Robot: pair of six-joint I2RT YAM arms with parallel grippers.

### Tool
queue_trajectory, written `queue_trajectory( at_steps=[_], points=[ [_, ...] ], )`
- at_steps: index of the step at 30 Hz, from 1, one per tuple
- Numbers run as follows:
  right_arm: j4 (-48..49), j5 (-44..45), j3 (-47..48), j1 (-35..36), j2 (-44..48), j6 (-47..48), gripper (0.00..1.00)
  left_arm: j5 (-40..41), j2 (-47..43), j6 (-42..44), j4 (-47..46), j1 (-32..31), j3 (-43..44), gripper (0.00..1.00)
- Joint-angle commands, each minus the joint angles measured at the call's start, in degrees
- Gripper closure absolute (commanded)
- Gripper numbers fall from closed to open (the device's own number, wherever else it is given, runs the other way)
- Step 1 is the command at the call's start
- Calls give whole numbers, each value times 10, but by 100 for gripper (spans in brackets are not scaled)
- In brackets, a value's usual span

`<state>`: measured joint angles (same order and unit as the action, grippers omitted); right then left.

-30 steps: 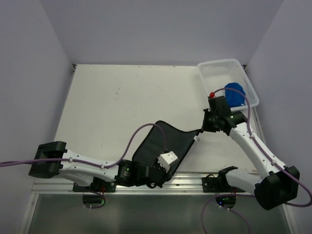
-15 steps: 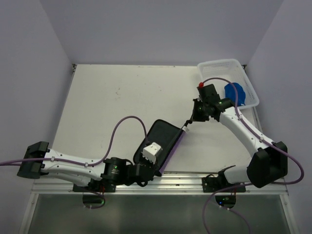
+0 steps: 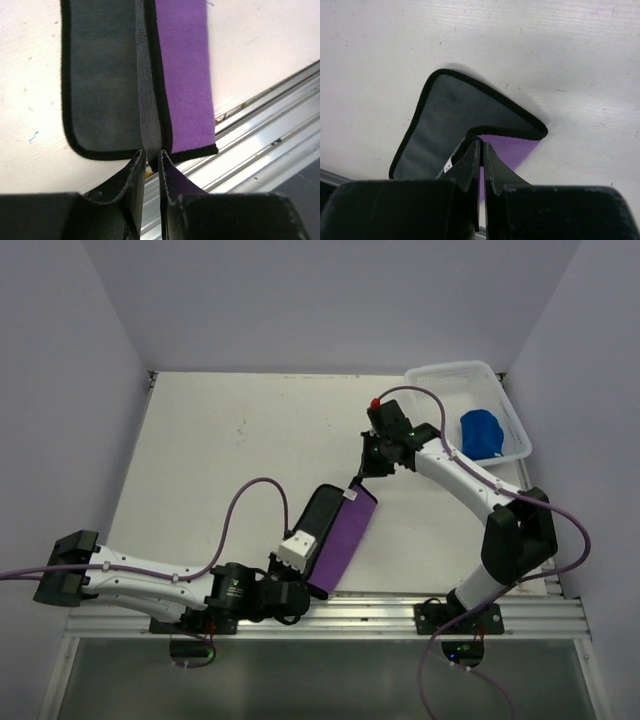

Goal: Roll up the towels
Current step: Fold the towel

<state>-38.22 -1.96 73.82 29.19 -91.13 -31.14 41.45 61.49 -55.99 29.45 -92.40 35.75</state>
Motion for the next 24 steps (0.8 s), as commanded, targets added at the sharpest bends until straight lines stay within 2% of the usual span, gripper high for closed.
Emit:
queue_trajectory(
  at_steps=[1, 8, 12, 13, 16, 17, 18, 20, 24],
  points=[
    [22, 19, 44, 13, -30, -19, 100, 52, -7, -45, 62, -4, 3, 80],
    [24, 43, 89, 43, -93, -28, 100, 82, 0, -77, 125, -4, 7, 79],
    [24, 53, 105, 49, -114, -31, 100, 88, -13, -88, 127, -4, -1, 78],
    [21, 54, 107, 50, -118, -29, 100, 90, -15, -88, 125, -3, -4, 76],
    [22, 53, 114, 52, -125, -29, 100, 98, -18, -95, 119, -3, -15, 58],
    [20, 54, 117, 52, -127, -28, 100, 101, -17, -95, 107, -3, -20, 47],
    [19, 53, 123, 53, -129, -27, 100, 105, -16, -78, 96, -2, -23, 44],
    [17, 55, 126, 54, -129, -26, 100, 101, -7, -46, 40, 6, -34, 40],
    [22, 49, 120, 54, -126, -28, 100, 59, 18, 24, -33, 62, -50, 41]
  ],
)
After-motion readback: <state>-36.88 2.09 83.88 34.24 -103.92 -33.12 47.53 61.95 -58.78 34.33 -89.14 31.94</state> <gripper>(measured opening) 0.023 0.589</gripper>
